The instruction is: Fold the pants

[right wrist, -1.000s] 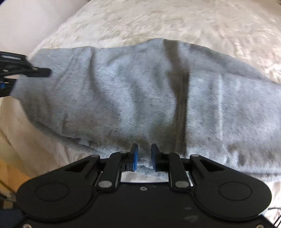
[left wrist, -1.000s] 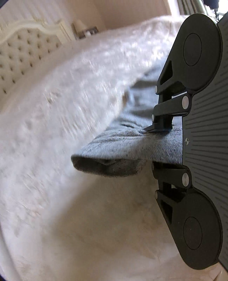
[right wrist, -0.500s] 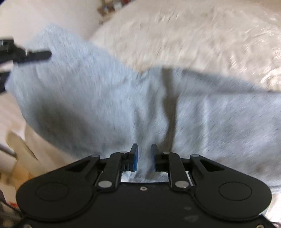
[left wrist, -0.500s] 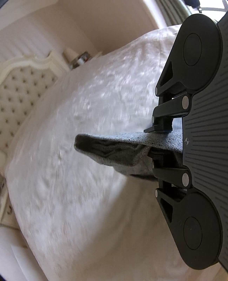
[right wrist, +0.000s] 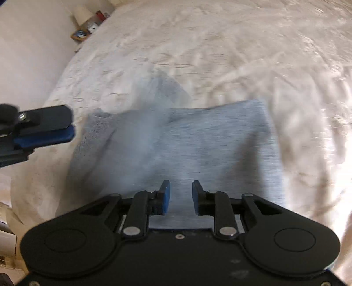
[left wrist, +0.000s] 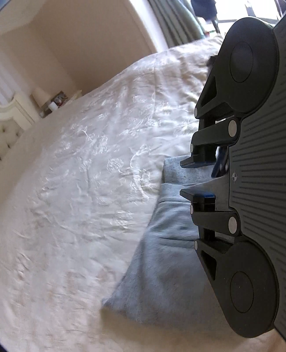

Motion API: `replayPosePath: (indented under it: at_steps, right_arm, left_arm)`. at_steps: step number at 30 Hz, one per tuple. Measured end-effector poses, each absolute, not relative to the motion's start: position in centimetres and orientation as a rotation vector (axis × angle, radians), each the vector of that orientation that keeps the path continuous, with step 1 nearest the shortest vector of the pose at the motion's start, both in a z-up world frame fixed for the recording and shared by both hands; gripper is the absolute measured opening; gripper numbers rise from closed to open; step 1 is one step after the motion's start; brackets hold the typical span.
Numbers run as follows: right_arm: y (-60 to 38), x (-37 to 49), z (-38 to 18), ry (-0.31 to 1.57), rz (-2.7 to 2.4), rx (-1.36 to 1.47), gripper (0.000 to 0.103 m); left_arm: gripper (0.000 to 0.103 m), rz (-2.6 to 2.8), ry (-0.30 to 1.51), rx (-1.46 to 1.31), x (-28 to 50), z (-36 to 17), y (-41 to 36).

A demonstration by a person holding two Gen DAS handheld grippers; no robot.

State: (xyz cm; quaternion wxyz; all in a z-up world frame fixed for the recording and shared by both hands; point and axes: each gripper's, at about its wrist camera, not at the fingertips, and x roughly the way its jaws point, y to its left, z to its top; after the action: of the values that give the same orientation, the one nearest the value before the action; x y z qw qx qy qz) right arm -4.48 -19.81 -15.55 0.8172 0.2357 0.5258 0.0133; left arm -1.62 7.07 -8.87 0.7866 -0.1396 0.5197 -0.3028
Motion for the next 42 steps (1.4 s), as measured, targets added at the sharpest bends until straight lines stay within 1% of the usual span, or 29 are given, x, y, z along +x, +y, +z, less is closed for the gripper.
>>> replayPosePath:
  at_steps: [2,3,6,12,13,15,17,18,19,25,26,27,28,29,30,34,37,39,42]
  right_arm:
    - [-21.1,-4.5,-15.7,1.119,0.015,0.490,0.034]
    - [-21.9,-4.6,-15.8,1.108,0.013,0.498,0.039]
    - [-23.3,-4.7,-15.7,1.063,-0.015,0.524,0.046]
    - [-24.3,-3.4,-15.5,0.995,0.038,0.649,0.049]
    - [-24.1,-3.1,-15.5,1.002,0.055,0.670,0.050]
    - [-23.8,-2.2,-16.3,1.040,0.079,0.696,0.051]
    - [-23.3,-1.6,-17.4,1.084,0.091,0.697,0.052]
    - [-23.0,-1.6,-17.7,1.105,0.090,0.693,0.054]
    - [-22.8,-1.5,-18.2,1.126,0.090,0.695,0.054]
    - [-22.0,-1.8,-20.1,1.151,0.104,0.805,0.055]
    - [-21.9,-1.6,-20.3,1.166,0.114,0.826,0.055]
    - [-21.6,-1.3,-20.6,1.189,0.135,0.847,0.049]
    - [-21.3,-1.0,-20.5,1.201,0.166,0.856,0.035]
    - [-20.9,-0.8,-19.7,1.186,0.191,0.831,0.017]
    - [-20.3,-0.7,-18.5,1.163,0.206,0.774,0.013]
    - [-20.5,-1.0,-12.7,1.047,0.319,0.745,0.012]
    - [-22.1,-1.9,-9.3,1.013,0.291,0.664,0.012]
    - [-23.9,-2.5,-9.4,1.032,0.229,0.627,0.012]
    - [-25.4,-2.1,-12.9,1.139,0.111,0.536,0.013]
  left_arm:
    - [0.020,-0.628,1.094,-0.247,-2.3,-8.5,7.4]
    - [0.020,-0.606,1.091,-0.224,-2.6,-8.7,7.7]
    - [0.021,-0.490,1.099,-0.146,-3.3,-10.0,9.4]
    - [0.022,-0.224,1.177,-0.152,-3.3,-13.8,13.3]
    - [0.023,-0.212,1.204,-0.145,-3.1,-14.6,13.6]
    - [0.029,-0.229,1.274,-0.136,-2.8,-16.5,13.5]
    - [0.029,-0.273,1.310,-0.084,-2.4,-17.6,13.0]
    - [0.029,-0.290,1.306,-0.060,-2.3,-17.6,12.8]
    - [0.029,-0.299,1.303,-0.056,-2.1,-17.4,12.8]
    - [0.030,-0.227,1.181,-0.173,-2.1,-14.4,16.2]
    - [0.030,-0.205,1.160,-0.182,-2.1,-14.0,16.8]
    - [0.030,-0.181,1.142,-0.191,-2.0,-13.5,17.6]
    - [0.030,-0.164,1.131,-0.200,-1.8,-13.2,18.0]
    - [0.030,-0.146,1.120,-0.210,-1.7,-12.9,18.6]
    - [0.030,-0.129,1.111,-0.216,-1.6,-12.7,19.1]
    - [0.030,-0.114,1.097,-0.208,-0.8,-12.2,19.0]
    - [0.031,-0.167,1.094,-0.174,-1.0,-11.9,17.2]
    - [0.031,-0.212,1.104,-0.141,-1.2,-12.3,15.7]
    - [0.031,-0.280,1.136,-0.092,-1.4,-13.5,13.2]
